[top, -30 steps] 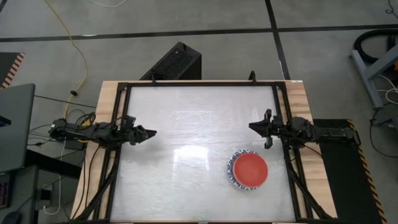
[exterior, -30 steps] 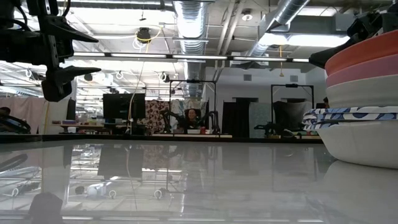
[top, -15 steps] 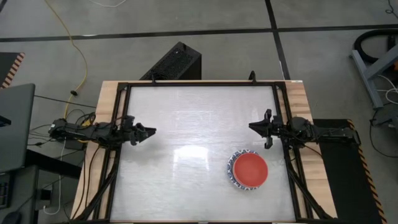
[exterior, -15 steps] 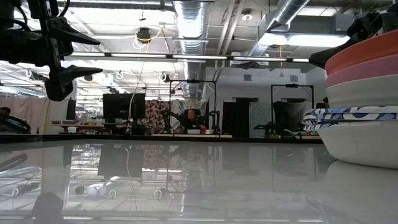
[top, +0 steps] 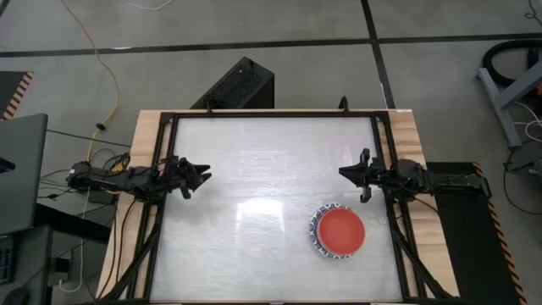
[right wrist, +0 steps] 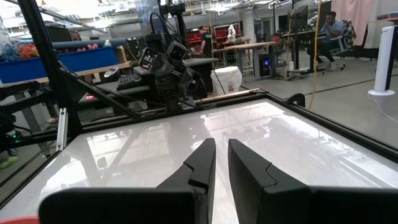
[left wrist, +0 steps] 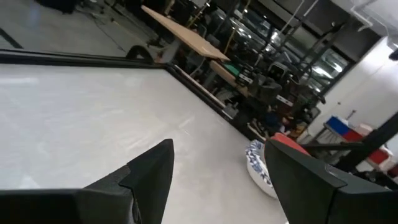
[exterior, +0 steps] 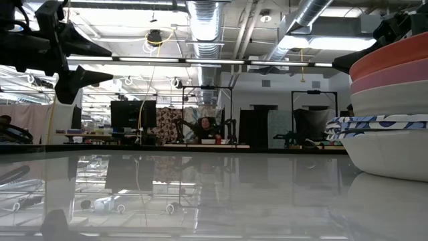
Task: Nest bowls inside each other by size order
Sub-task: Return to Home Position
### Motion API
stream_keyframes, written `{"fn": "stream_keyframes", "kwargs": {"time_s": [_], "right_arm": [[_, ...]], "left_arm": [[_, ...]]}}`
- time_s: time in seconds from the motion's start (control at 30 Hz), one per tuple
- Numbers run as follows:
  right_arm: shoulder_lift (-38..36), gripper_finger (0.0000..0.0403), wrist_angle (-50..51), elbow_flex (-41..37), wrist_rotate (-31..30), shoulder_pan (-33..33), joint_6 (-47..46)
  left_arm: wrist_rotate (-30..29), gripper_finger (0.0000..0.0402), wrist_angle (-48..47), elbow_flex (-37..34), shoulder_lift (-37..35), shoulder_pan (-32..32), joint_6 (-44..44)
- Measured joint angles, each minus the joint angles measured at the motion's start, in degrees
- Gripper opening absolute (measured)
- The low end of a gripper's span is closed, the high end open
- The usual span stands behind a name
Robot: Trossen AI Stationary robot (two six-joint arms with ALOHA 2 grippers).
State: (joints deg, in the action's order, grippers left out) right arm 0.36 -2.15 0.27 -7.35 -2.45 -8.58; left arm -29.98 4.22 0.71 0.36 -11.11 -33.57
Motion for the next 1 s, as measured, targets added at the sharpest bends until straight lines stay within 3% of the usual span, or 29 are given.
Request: {"fn": "stream_keyframes", "kwargs": {"time_s": [0.43,0.7,1.0], "right_arm": [[0.0,0.0066,0.0,0.0,0.0,0.01,0.0],[0.0,0.0066,0.0,0.0,0.0,0.0,0.0],[-0.02,0.0066,0.0,0.0,0.0,0.01,-0.02]], "left_arm": [[-2.54,0.024,0.05,0.0,0.0,0.02,0.38],[-2.91,0.024,0.85,0.0,0.0,0.0,-7.77],[-2.18,0.024,0.19,0.0,0.0,0.0,-6.53]]}}
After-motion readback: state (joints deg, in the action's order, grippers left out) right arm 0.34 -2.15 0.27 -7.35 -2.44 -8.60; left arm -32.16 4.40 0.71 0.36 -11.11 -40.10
